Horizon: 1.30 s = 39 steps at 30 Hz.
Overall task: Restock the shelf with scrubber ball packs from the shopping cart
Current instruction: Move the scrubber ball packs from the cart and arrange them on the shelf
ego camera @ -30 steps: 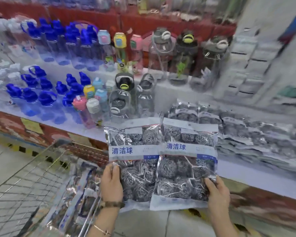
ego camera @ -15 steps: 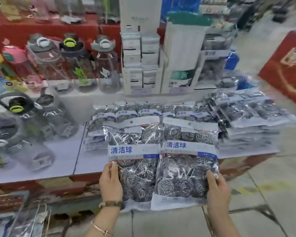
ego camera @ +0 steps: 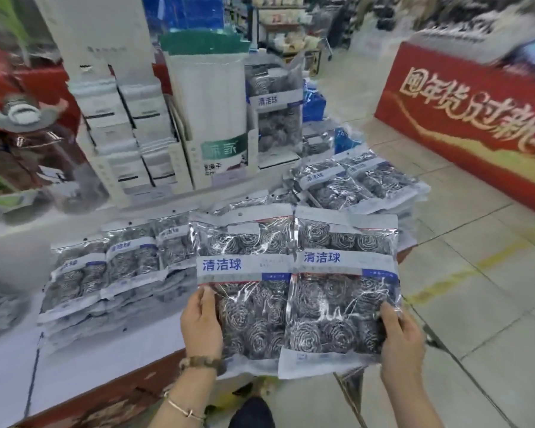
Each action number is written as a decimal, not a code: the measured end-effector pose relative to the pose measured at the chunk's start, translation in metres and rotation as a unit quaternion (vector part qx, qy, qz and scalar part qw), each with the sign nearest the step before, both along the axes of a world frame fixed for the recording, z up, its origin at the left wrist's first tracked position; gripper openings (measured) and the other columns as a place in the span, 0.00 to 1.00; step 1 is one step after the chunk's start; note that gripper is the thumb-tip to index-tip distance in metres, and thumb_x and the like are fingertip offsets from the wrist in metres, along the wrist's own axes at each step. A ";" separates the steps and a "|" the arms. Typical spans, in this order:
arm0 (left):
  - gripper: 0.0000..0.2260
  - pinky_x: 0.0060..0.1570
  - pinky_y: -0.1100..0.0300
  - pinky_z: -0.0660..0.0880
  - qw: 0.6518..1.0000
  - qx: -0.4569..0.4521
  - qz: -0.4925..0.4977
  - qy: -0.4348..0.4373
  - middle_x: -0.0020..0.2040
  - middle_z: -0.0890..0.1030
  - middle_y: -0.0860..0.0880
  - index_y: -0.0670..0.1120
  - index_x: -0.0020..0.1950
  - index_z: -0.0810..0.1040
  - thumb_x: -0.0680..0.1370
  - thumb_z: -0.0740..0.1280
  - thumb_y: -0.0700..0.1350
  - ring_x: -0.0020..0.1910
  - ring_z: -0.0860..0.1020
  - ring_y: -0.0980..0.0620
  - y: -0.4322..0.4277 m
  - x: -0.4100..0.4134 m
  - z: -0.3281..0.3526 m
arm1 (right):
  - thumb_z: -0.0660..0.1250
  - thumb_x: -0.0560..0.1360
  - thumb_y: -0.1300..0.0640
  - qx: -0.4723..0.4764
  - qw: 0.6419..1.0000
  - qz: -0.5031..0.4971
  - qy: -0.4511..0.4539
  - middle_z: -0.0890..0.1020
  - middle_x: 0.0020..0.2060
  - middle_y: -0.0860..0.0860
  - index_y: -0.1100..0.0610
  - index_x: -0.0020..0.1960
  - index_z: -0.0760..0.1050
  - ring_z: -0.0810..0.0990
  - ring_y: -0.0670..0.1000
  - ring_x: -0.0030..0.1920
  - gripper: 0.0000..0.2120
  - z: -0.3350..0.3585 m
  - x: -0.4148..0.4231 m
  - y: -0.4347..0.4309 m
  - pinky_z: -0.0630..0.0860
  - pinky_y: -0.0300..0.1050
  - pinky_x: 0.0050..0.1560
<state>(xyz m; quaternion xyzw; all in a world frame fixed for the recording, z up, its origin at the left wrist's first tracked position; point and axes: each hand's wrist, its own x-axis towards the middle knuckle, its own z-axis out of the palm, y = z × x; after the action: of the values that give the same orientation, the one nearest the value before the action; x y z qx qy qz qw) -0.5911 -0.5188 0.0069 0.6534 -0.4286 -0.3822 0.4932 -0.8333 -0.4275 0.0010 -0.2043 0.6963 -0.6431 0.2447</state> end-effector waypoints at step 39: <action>0.10 0.32 0.60 0.62 0.997 0.070 0.037 0.024 0.32 0.69 0.51 0.43 0.41 0.71 0.80 0.57 0.45 0.33 0.67 0.55 -0.261 -0.311 0.011 | 0.67 0.75 0.57 0.028 0.993 0.112 0.040 0.71 0.20 0.43 0.50 0.25 0.76 0.68 0.42 0.24 0.19 0.027 -0.366 -0.338 0.65 0.39 0.29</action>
<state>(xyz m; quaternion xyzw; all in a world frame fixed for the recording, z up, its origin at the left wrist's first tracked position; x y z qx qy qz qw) -0.9018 -0.7796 0.0177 0.6921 -0.3646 -0.4082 0.4705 -1.1996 -0.7655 0.0278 -0.2996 0.6960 -0.5831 0.2929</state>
